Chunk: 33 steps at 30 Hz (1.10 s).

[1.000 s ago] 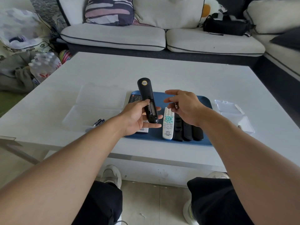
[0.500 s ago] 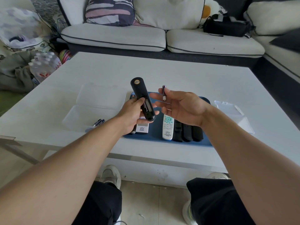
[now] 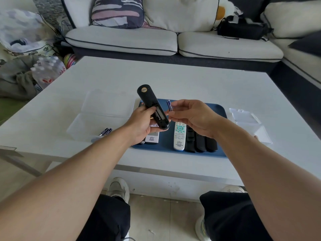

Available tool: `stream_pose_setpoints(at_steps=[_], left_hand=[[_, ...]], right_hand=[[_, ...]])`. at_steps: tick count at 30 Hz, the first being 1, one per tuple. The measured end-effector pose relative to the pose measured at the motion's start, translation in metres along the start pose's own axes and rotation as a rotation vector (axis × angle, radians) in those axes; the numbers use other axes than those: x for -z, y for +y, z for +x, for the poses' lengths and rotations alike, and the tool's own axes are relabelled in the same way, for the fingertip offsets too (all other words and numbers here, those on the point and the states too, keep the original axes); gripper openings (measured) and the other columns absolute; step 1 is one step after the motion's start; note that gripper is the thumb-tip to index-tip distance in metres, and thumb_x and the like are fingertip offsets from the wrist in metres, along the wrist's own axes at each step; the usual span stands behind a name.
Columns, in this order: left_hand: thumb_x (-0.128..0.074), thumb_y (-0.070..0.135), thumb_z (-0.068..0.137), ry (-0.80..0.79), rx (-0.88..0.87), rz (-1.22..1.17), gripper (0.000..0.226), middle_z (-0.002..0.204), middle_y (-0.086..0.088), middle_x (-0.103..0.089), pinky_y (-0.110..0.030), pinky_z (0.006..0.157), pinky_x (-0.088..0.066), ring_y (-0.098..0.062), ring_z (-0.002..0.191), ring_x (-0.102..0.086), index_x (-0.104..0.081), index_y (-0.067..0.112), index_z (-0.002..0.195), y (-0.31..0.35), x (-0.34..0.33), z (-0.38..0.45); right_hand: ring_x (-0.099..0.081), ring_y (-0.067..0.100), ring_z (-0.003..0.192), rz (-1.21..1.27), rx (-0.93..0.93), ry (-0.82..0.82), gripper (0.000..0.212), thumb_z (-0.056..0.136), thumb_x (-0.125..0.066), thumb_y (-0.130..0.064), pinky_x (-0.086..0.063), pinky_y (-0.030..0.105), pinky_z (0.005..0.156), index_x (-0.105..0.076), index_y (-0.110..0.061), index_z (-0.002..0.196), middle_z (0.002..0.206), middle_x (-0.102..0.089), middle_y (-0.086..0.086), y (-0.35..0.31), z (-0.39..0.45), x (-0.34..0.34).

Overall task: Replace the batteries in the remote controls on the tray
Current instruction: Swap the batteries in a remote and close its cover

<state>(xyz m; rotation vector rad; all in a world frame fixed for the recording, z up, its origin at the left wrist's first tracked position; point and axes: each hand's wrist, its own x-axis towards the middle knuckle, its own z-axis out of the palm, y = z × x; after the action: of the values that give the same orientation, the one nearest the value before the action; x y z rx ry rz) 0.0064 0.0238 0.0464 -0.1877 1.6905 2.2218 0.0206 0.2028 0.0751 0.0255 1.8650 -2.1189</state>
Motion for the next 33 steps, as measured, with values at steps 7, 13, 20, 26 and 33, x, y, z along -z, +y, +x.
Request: stream_pose_setpoints(at_steps=[7, 13, 20, 26, 33], left_hand=[[-0.046, 0.015, 0.105, 0.059, -0.036, 0.082, 0.024, 0.106, -0.018, -0.073, -0.054, 0.083, -0.059, -0.034, 0.095, -0.072, -0.059, 0.005, 0.124, 0.0, 0.001, 0.005], [-0.051, 0.011, 0.102, 0.076, -0.048, 0.114, 0.015, 0.11, -0.02, -0.072, -0.044, 0.072, -0.062, -0.031, 0.094, -0.074, -0.059, 0.009, 0.114, 0.0, 0.004, 0.005], [-0.062, 0.012, 0.098, 0.055, -0.071, 0.121, 0.022, 0.113, -0.016, -0.071, -0.051, 0.083, -0.061, -0.034, 0.103, -0.071, -0.056, 0.007, 0.118, -0.001, 0.001, 0.003], [-0.064, 0.013, 0.097, 0.045, -0.106, 0.128, 0.015, 0.103, -0.01, -0.073, -0.049, 0.081, -0.061, -0.033, 0.099, -0.073, -0.057, 0.01, 0.11, -0.001, 0.004, 0.003], [-0.062, 0.012, 0.098, 0.05, -0.126, 0.145, 0.019, 0.109, -0.011, -0.075, -0.048, 0.082, -0.061, -0.031, 0.098, -0.074, -0.057, 0.007, 0.115, -0.001, 0.005, 0.002]], right_hand=[[-0.075, 0.019, 0.079, -0.35, 0.111, 0.118, 0.02, 0.082, -0.078, 0.002, -0.059, 0.027, 0.078, -0.074, -0.007, 0.099, 0.091, -0.078, 0.009, 0.005, 0.0, -0.006], [-0.073, 0.008, 0.072, -0.639, 0.176, 0.207, 0.016, 0.082, -0.08, -0.013, -0.06, 0.026, 0.073, -0.078, -0.025, 0.093, 0.081, -0.077, -0.007, 0.009, -0.001, -0.011], [-0.062, 0.001, 0.067, -0.76, 0.265, 0.296, 0.02, 0.078, -0.083, -0.014, -0.042, 0.006, 0.056, -0.074, -0.031, 0.085, 0.079, -0.071, -0.009, 0.015, 0.002, -0.018], [-0.06, 0.0, 0.063, -0.759, 0.319, 0.357, 0.022, 0.077, -0.083, -0.01, -0.045, 0.007, 0.056, -0.072, -0.028, 0.083, 0.077, -0.07, -0.007, 0.017, 0.005, -0.021], [-0.059, 0.001, 0.061, -0.74, 0.287, 0.332, 0.021, 0.072, -0.088, -0.014, -0.042, 0.006, 0.053, -0.069, -0.021, 0.079, 0.074, -0.069, -0.008, 0.018, 0.005, -0.022]])
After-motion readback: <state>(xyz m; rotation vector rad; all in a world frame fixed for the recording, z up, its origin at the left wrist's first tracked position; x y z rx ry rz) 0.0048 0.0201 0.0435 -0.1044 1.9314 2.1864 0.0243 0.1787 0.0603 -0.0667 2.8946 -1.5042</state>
